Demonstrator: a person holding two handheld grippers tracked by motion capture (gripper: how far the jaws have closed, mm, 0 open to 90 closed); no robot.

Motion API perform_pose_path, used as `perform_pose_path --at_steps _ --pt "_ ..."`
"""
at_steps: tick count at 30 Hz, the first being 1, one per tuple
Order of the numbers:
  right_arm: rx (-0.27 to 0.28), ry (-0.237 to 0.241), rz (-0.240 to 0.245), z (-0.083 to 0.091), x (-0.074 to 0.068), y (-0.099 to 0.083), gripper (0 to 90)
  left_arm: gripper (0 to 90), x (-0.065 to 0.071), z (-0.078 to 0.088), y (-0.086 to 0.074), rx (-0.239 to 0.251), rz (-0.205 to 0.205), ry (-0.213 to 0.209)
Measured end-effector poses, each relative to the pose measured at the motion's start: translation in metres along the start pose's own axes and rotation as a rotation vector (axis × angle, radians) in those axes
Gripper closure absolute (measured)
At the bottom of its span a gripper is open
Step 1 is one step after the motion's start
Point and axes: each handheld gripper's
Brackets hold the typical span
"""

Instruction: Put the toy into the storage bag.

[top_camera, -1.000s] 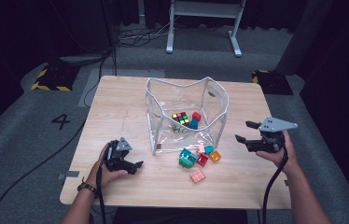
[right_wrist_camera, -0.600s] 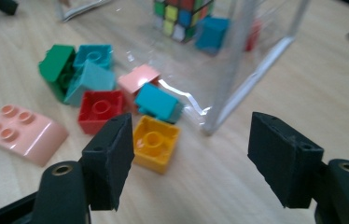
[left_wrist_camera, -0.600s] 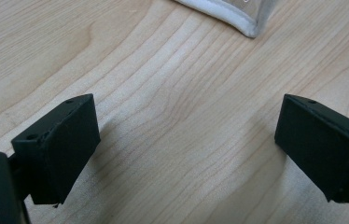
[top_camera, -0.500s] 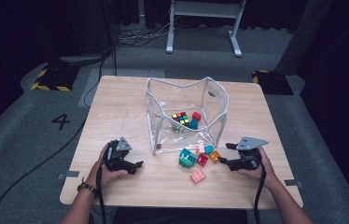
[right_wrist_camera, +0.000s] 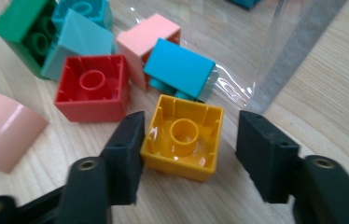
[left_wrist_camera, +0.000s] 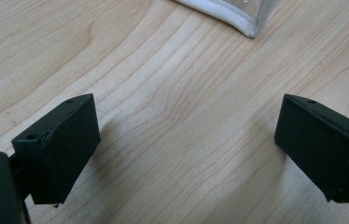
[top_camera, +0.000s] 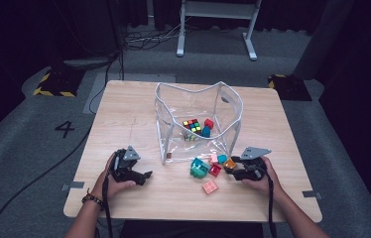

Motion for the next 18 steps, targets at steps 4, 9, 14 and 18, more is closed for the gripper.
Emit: perform_pose_path --at_steps 4,9,14,18 --pt "-0.003 0.010 0.029 0.001 -0.002 0.002 58.7 6.9 0.000 0.000 0.000 0.002 0.000 0.000" --pt "-0.011 0.013 0.034 0.008 0.001 -0.002 59.1 6.9 0.000 0.000 0.000 0.001 0.000 0.000" --pt "0.018 -0.002 0.020 0.020 0.008 -0.006 59.1 6.9 0.000 0.000 0.000 0.001 0.000 0.000" --pt "0.058 -0.033 -0.005 0.033 0.017 -0.006 59.1 6.9 0.000 0.000 0.000 0.002 0.000 0.000"
Point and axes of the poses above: each handheld gripper's, and its own axes: z roughly backward along the jaws, y roughly out of its top, x roughly to its right, and after that the axes turned 11 degrees about z, right-handed
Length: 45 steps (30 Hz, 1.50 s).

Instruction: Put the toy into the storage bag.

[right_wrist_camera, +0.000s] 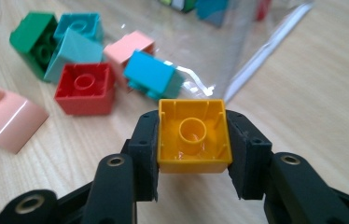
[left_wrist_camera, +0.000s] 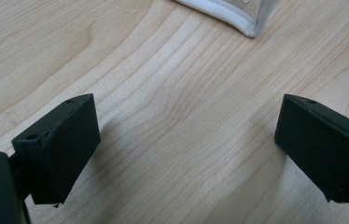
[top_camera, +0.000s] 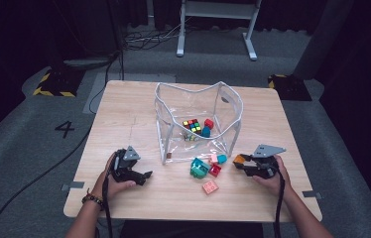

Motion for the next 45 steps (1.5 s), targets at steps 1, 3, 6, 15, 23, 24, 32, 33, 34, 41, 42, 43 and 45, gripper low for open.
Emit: perform_pose_path --at_steps 1,3,6,15,23,24,32,33,34,41,42,43,45 --pt "0.012 -0.013 -0.005 0.003 0.003 0.001 59.1 6.9 0.000 0.000 0.000 -0.001 0.000 0.000" --pt "0.033 -0.029 -0.019 0.011 0.009 0.003 59.1 6.9 0.000 0.000 0.000 0.000 0.000 0.000" --pt "0.058 -0.050 -0.020 0.021 0.016 0.008 59.1 6.9 0.000 0.000 0.000 0.000 0.000 0.000" --pt "0.126 -0.139 0.011 0.055 0.049 0.045 59.1 6.9 0.000 0.000 0.000 0.000 0.000 0.000" --pt "0.146 -0.157 0.036 0.066 0.078 0.083 59.1 6.9 0.000 0.000 0.000 -0.001 -0.001 0.000" --pt "0.139 -0.164 0.047 0.066 0.081 0.088 59.1 6.9 0.000 0.000 0.000 -0.001 -0.001 0.000" --pt "0.178 -0.190 0.038 0.072 0.101 0.120 59.1 6.9 0.000 0.000 0.000 0.001 -0.005 0.002" --pt "0.183 -0.192 0.044 0.072 0.104 0.123 59.1 6.9 0.000 0.000 0.000 -0.001 -0.001 0.000" --pt "0.179 -0.187 0.034 0.072 0.106 0.127 59.1 6.9 0.000 0.000 0.000 0.000 0.000 0.000" --pt "0.210 -0.163 0.039 0.068 0.118 0.150 59.1 6.9 0.000 0.000 0.000 -0.001 -0.001 0.000" --pt "0.213 -0.159 0.039 0.067 0.120 0.152 59.1 6.9 0.000 0.000 0.000 0.000 0.000 0.000" --pt "0.210 -0.160 0.045 0.065 0.121 0.155 59.1 6.9 0.000 0.000 0.000 -0.001 -0.001 0.000" --pt "0.206 -0.155 0.044 0.062 0.122 0.158 59.1 6.9 0.000 0.000 0.000 0.001 0.000 0.000"
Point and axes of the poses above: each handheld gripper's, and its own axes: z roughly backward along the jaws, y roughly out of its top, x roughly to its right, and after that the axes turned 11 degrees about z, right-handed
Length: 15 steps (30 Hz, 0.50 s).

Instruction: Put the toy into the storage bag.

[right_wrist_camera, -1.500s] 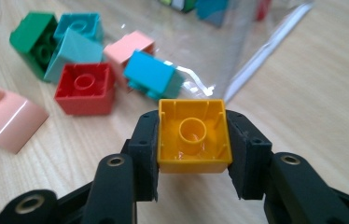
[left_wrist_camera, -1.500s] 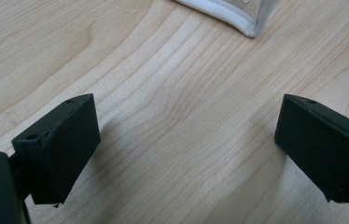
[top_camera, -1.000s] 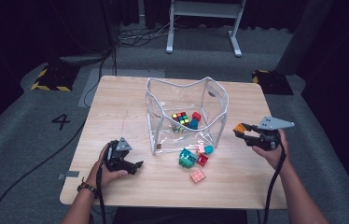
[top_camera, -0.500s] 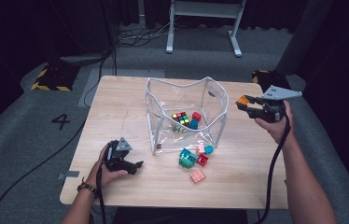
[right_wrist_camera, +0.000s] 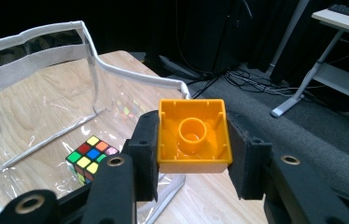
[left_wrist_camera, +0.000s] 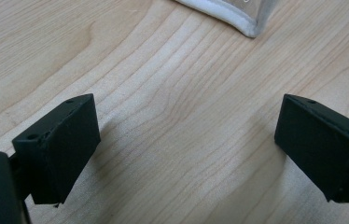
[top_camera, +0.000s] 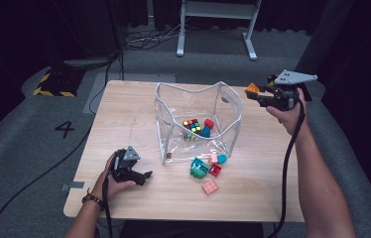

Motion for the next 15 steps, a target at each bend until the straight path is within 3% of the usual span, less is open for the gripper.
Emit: perform_pose_path --at_steps 6,15 --pt "-0.006 0.020 0.003 -0.013 -0.001 0.012 59.1 6.9 0.000 0.000 0.000 -0.001 0.000 -0.001" --pt "-0.010 0.078 0.057 -0.035 -0.008 0.027 59.1 6.9 0.000 0.000 0.000 -0.001 -0.001 0.000"
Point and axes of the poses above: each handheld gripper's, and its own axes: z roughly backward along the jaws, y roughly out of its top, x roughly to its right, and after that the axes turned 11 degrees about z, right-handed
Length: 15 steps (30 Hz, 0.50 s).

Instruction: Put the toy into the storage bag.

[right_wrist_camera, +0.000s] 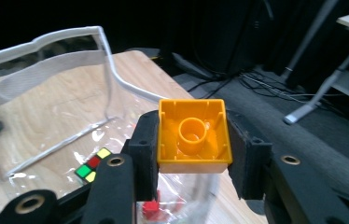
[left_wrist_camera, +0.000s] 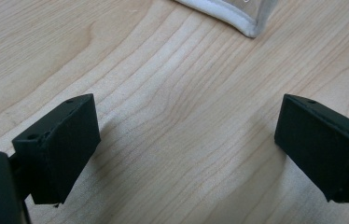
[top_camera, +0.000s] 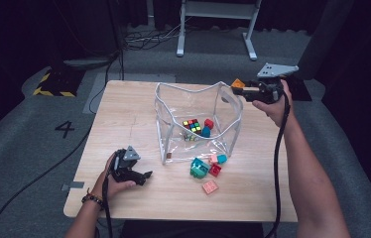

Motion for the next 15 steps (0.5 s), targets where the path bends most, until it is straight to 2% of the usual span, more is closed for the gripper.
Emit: perform_pose_path --at_steps 4,6,15 --pt "-0.010 0.033 0.019 -0.010 -0.004 0.003 59.1 6.9 0.000 0.000 0.000 -0.002 0.002 -0.003" --pt "-0.021 0.045 0.052 -0.016 -0.006 0.005 59.1 6.9 0.000 0.000 0.000 -0.002 0.002 -0.002" --pt "-0.077 0.125 0.113 -0.039 -0.011 0.015 59.1 6.9 0.000 0.000 0.000 0.000 0.001 -0.001"
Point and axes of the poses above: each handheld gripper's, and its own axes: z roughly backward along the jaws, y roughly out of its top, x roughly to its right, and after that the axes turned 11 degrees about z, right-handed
